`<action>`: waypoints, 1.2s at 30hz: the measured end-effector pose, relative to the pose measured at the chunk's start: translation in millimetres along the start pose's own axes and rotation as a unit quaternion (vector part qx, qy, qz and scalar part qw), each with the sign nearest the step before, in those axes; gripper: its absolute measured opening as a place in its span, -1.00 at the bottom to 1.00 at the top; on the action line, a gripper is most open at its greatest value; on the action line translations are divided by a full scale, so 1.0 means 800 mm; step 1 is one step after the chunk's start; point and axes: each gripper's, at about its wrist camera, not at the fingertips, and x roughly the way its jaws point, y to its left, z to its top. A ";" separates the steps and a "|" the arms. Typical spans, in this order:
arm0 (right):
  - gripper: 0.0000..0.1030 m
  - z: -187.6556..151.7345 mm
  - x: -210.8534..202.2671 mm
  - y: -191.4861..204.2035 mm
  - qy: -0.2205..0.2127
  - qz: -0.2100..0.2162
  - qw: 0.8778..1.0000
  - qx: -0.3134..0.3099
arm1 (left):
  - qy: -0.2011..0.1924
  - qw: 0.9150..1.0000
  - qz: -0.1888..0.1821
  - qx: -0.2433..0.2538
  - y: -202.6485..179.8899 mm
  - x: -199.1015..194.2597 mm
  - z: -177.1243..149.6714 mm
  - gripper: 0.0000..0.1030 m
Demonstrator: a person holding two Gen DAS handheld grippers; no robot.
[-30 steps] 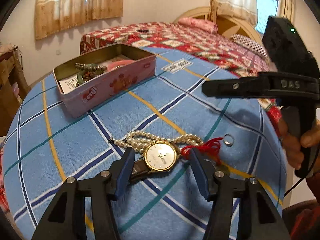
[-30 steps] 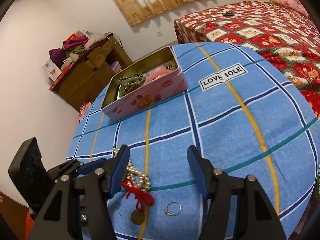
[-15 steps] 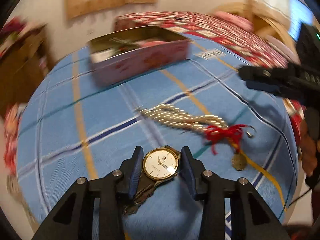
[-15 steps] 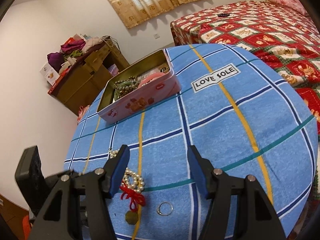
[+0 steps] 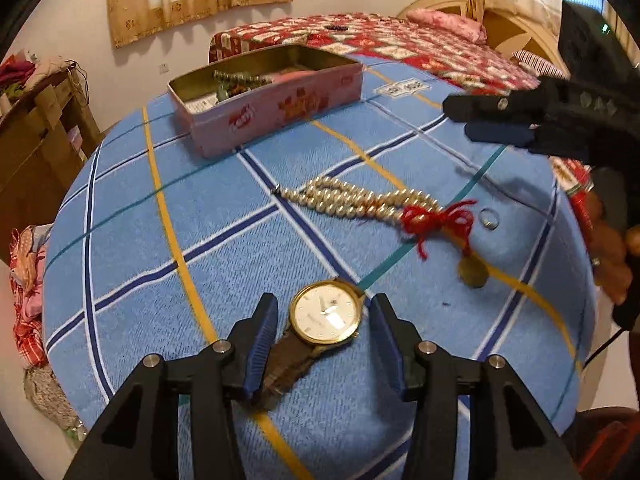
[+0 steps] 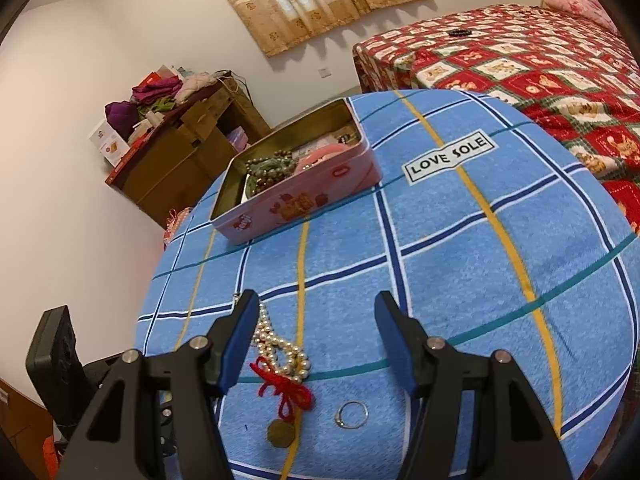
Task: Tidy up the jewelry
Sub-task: 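Lift the watch with the left tool while the right tool closes on the pearl necklace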
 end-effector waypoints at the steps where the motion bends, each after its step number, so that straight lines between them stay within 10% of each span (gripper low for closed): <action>1: 0.24 0.000 0.000 0.002 0.000 0.000 1.000 -0.003 | -0.005 1.000 0.000 0.002 0.000 0.000 -0.001 -0.04; 18: 0.24 -0.002 0.014 0.036 0.013 -0.020 0.997 -0.067 | -0.055 0.995 -0.023 -0.077 0.016 -0.014 -0.008 -0.27; 24: 0.22 -0.007 0.037 0.063 0.042 -0.013 0.991 -0.124 | -0.108 0.989 0.021 -0.102 0.036 -0.049 0.006 -0.28; 36: -0.19 -0.052 0.097 0.110 0.098 -0.077 0.957 -0.263 | -0.125 0.984 0.035 -0.120 0.058 -0.053 0.014 -0.34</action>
